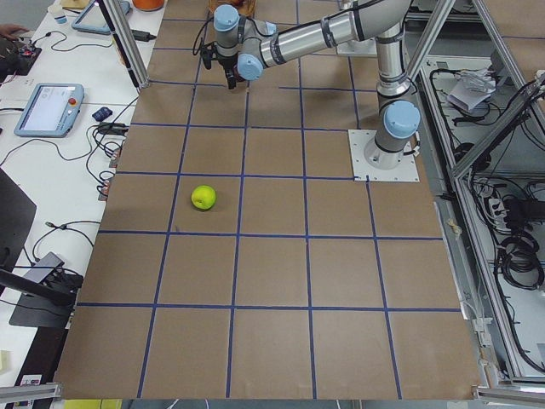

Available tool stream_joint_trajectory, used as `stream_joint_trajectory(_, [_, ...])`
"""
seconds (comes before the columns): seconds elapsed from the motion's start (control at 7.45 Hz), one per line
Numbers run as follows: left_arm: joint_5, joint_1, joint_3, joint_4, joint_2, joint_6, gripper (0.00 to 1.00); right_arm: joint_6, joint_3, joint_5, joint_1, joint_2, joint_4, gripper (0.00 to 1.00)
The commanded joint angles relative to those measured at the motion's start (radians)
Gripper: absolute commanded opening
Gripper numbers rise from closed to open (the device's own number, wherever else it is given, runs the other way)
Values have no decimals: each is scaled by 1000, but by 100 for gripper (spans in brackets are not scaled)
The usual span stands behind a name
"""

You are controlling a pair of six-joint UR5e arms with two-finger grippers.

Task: Put all apples into basket
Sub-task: 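Set the dark red apple at center with left gripper, reach toward green apple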

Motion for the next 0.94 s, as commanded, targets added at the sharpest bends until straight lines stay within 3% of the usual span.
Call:
stream_joint_trajectory(0.0, [62,248,0,-135,50,454,100,154,49,-9,134,-87,108,100])
stream_joint_trajectory(0.13, [76,398,3,-143,31,701,100,302,81,-13,214,-123,108,100])
stream_joint_trajectory(0.27, [82,515,5,-142,2,832,100,456,93,-15,303,-140,108,100])
stream_joint_trajectory(0.54, [329,545,49,-44,-78,1015,100,723,80,5,497,-128,68,100])
stream_joint_trajectory(0.8, [337,544,123,9,-175,1041,100,953,84,0,645,-53,-83,100])
